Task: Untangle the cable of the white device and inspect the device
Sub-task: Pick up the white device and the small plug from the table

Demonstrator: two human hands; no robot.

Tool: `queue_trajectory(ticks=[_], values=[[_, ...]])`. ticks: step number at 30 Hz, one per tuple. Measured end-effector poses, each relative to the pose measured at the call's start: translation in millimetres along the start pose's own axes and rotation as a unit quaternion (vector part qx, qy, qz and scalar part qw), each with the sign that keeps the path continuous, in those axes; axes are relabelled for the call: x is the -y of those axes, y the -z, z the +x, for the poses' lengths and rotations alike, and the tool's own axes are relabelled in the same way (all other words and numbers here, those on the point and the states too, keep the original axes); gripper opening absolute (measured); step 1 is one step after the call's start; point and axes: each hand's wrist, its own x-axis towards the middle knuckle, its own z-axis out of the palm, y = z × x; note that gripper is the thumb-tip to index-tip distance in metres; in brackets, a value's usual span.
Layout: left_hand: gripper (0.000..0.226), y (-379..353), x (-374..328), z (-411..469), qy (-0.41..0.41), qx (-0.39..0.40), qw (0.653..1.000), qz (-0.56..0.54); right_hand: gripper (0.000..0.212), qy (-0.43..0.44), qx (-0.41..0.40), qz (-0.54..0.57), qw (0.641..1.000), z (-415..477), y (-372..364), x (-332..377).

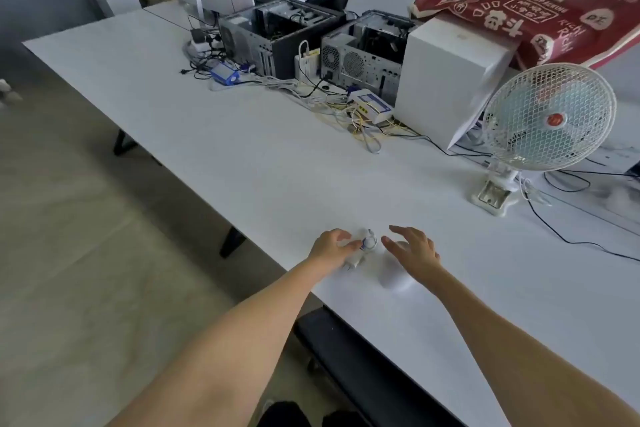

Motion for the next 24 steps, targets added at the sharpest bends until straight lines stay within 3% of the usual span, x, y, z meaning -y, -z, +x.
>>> queue_trajectory(ticks=[10, 21, 24], values=[[0.064, -20, 17, 20, 0.031, -0.017, 0.996, 0.082, 0.08, -0.044, 0.013, 0.112, 0.993, 0, -7, -31], [0.067, -30, 32, 38, 0.009, -0.014, 0.98, 0.198, 0.084, -0.033, 0.018, 0.142, 0.989, 4, -16, -39], [0.058, -32, 36, 41, 0.002, -0.035, 0.979, 0.203, 0.083, -0.03, 0.013, 0.152, 0.988, 6, -17, -39]])
